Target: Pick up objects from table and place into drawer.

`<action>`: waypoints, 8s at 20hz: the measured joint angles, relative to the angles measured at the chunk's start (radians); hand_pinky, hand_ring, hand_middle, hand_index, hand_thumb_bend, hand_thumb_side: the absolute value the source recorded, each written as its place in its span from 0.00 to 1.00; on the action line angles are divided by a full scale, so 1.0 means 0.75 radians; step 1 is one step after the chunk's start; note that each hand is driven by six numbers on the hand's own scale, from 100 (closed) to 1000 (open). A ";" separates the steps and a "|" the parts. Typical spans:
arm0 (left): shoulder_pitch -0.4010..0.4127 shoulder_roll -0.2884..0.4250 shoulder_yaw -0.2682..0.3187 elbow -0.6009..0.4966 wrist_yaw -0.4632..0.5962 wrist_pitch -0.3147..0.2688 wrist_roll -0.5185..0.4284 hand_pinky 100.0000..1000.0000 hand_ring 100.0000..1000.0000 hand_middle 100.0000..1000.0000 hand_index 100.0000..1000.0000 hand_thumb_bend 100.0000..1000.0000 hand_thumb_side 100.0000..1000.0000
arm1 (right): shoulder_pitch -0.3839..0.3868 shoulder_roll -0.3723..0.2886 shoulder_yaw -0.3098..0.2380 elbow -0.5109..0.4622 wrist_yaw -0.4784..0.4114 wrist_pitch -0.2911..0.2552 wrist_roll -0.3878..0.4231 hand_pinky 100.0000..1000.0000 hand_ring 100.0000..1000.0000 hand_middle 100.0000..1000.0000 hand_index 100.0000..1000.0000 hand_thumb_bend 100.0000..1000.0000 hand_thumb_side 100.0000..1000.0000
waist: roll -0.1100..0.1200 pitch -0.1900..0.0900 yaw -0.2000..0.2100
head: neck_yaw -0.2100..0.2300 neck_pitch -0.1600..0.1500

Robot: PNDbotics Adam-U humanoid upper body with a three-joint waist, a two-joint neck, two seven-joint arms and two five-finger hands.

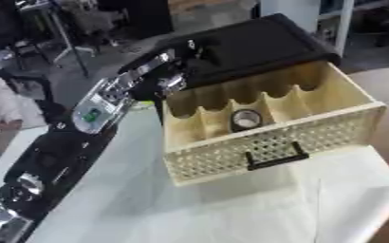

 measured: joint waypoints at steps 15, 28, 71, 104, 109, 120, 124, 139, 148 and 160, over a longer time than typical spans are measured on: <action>0.112 0.007 0.005 -0.315 0.262 -0.031 0.031 0.38 0.61 0.54 0.94 0.00 0.69 | 0.008 -0.049 0.000 0.000 0.019 0.002 -0.030 0.31 0.45 0.42 0.57 0.85 0.99 | -0.072 -0.048 0.108 | -0.094 0.076; 0.435 0.085 0.022 -0.687 0.499 -0.033 0.033 0.40 0.60 0.53 0.92 0.00 0.84 | 0.041 -0.172 0.002 0.000 0.059 0.026 -0.051 0.17 0.42 0.40 0.59 0.87 0.92 | -0.190 -0.080 0.214 | -0.159 0.111; 1.171 -0.095 0.419 -1.170 0.875 0.585 -0.171 0.43 0.66 0.66 0.91 0.01 0.98 | 0.231 -1.074 0.743 0.042 0.150 -0.088 0.738 0.00 0.37 0.39 0.71 1.00 0.56 | -0.320 -0.191 0.280 | -0.291 0.246; 1.195 -0.193 0.436 -1.170 0.760 0.556 -0.251 0.42 0.67 0.66 0.89 0.00 1.00 | 0.267 -1.036 0.604 0.092 -0.328 0.439 1.750 0.18 0.54 0.61 0.81 0.96 0.27 | -0.245 -0.114 0.341 | -0.331 0.242; 1.194 -0.201 0.436 -1.170 0.732 0.548 -0.268 0.42 0.67 0.66 0.89 0.00 1.00 | 0.239 -1.026 0.609 0.134 -0.301 0.441 1.753 0.19 0.54 0.61 0.81 0.94 0.25 | -0.245 -0.094 0.361 | -0.337 0.214; 1.193 -0.223 0.436 -1.170 0.709 0.542 -0.291 0.42 0.67 0.66 0.89 0.00 1.00 | 0.204 -0.975 0.657 0.251 -0.237 0.438 1.755 0.26 0.57 0.65 0.83 0.85 0.18 | -0.240 -0.072 0.401 | -0.356 0.188; 1.189 -0.224 0.436 -1.170 0.702 0.545 -0.295 0.42 0.67 0.66 0.89 0.00 1.00 | 0.203 -0.973 0.678 0.266 -0.218 0.434 1.758 0.28 0.57 0.66 0.84 0.81 0.14 | -0.244 -0.071 0.403 | -0.363 0.179; 1.185 -0.235 0.436 -1.170 0.683 0.553 -0.302 0.42 0.65 0.66 0.89 0.00 1.00 | 0.271 -0.973 0.666 0.339 -0.150 0.407 1.759 0.29 0.58 0.67 0.85 0.53 0.04 | -0.239 -0.060 0.400 | -0.378 0.162; 1.185 -0.247 0.436 -1.170 0.664 0.557 -0.312 0.42 0.63 0.66 0.89 0.01 1.00 | 0.269 -0.973 0.626 0.339 -0.137 0.394 1.761 0.29 0.58 0.71 0.85 0.57 0.08 | -0.238 -0.055 0.399 | -0.383 0.154; 1.185 -0.256 0.436 -1.170 0.646 0.556 -0.327 0.43 0.63 0.66 0.89 0.00 1.00 | 0.199 -0.945 0.627 0.375 -0.129 0.389 1.763 0.28 0.57 0.74 0.84 0.57 0.08 | -0.239 -0.039 0.420 | -0.392 0.143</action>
